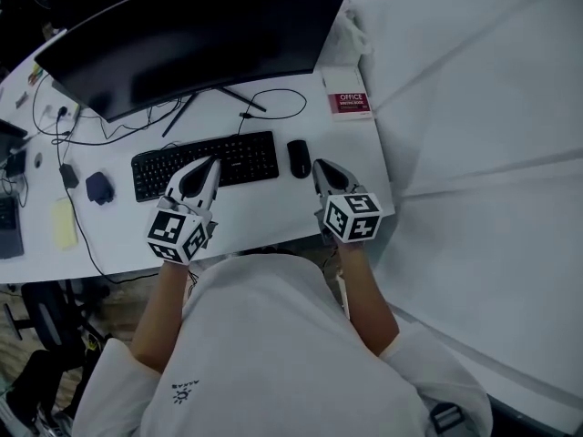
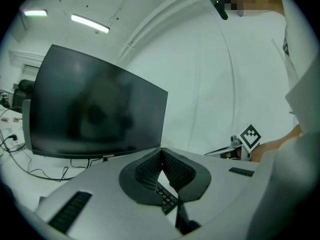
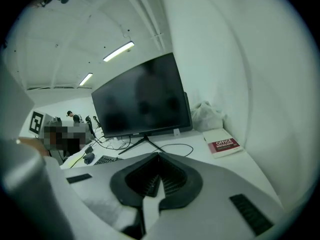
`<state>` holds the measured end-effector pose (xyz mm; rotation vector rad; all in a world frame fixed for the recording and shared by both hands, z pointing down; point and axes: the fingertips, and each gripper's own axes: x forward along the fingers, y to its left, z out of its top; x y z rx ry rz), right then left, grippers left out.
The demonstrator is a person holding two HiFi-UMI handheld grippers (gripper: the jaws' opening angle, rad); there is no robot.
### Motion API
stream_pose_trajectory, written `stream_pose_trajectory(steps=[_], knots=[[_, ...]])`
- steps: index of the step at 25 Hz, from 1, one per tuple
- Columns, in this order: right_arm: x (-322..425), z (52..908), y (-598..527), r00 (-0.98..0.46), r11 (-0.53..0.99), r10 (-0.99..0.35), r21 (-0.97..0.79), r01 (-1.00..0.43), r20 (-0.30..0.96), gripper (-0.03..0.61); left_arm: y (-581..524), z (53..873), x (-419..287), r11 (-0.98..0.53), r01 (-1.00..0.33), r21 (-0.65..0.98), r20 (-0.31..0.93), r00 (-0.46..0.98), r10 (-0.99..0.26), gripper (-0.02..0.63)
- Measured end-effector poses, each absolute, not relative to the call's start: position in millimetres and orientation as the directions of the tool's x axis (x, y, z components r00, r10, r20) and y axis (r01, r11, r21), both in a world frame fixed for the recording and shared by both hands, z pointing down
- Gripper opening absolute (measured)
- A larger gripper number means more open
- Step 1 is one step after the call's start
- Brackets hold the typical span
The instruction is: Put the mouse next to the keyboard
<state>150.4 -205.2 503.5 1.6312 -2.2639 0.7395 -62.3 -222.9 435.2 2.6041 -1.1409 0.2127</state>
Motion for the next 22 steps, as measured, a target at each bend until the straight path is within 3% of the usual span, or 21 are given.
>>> stream_pose_trajectory(steps=[10, 22], knots=[[144.4, 415.0, -165.7, -0.389, 0.331, -0.878, -0.235, -0.914, 0.278, 0.017, -210.4, 401.2, -66.1, -0.672, -0.713, 0.2, 0.185, 0.701, -0.689, 0.011], [141.9, 411.1, -154.4, -0.363, 0.301, -0.898, -0.254, -0.919, 0.25, 0.015, -204.9, 400.6, -70.2, -0.682, -0.704, 0.2, 0.171, 0.71, -0.683, 0.011]])
